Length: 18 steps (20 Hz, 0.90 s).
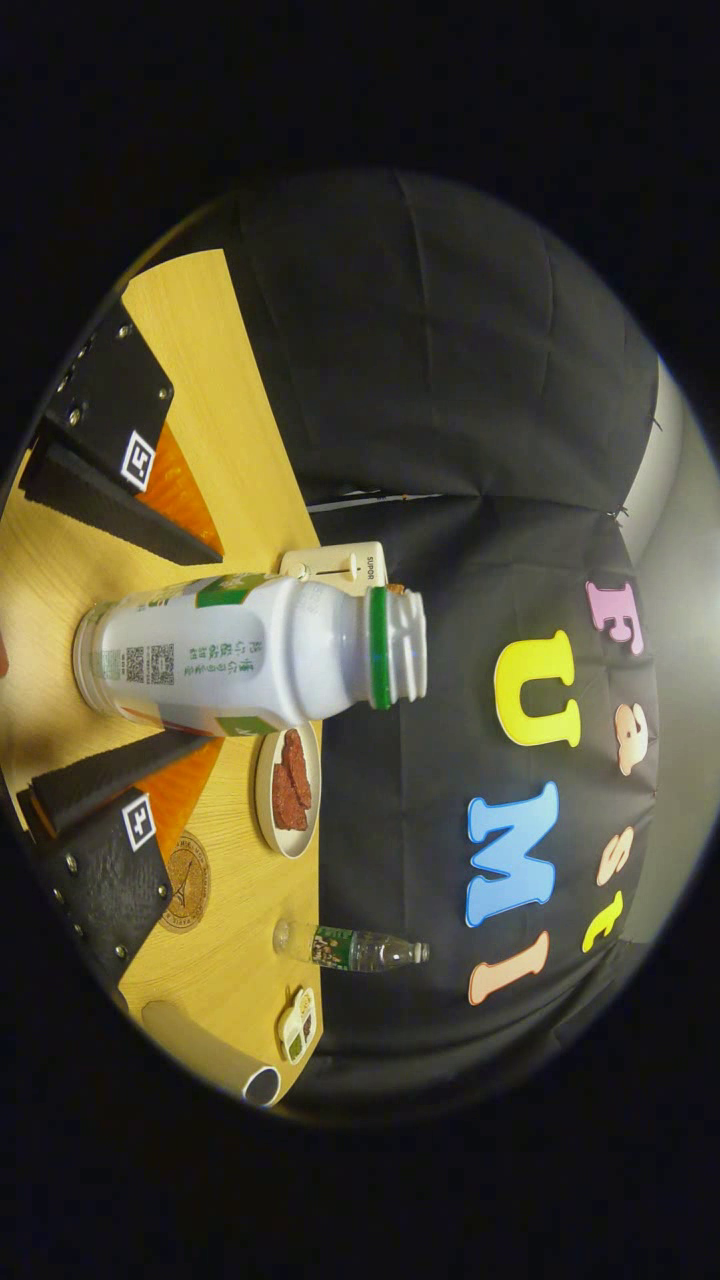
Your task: Take the bottle from table, then pour the juice into the cup, finally place the bottle on the coaster
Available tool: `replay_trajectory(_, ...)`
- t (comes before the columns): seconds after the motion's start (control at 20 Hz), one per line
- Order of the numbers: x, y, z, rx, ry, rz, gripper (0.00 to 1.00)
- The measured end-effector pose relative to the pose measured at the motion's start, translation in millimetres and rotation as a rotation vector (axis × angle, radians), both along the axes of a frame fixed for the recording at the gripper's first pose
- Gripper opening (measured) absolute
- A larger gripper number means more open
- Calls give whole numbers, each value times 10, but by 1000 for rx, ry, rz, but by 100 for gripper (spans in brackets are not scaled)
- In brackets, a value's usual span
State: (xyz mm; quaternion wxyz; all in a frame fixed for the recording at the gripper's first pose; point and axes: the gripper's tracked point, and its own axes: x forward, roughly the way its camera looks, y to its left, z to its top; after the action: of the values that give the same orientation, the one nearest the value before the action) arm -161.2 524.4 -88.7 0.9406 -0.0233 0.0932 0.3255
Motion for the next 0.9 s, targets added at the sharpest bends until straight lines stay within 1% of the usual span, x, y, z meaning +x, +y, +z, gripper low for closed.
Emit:
replay_trajectory(0.05,-2,-9,27,4,-4,-3,80)
replay_trajectory(0.25,9,-6,19,-10,-21,-18,76)
replay_trajectory(0.3,10,-21,22,-12,-22,-26,72)
replay_trajectory(0.35,4,-35,6,-4,-19,-26,72)
replay_trajectory(0.4,1,-39,23,8,-11,-29,68)
replay_trajectory(0.5,-4,-61,100,60,-4,-31,68)
replay_trajectory(0.9,21,-269,606,340,12,-27,68)
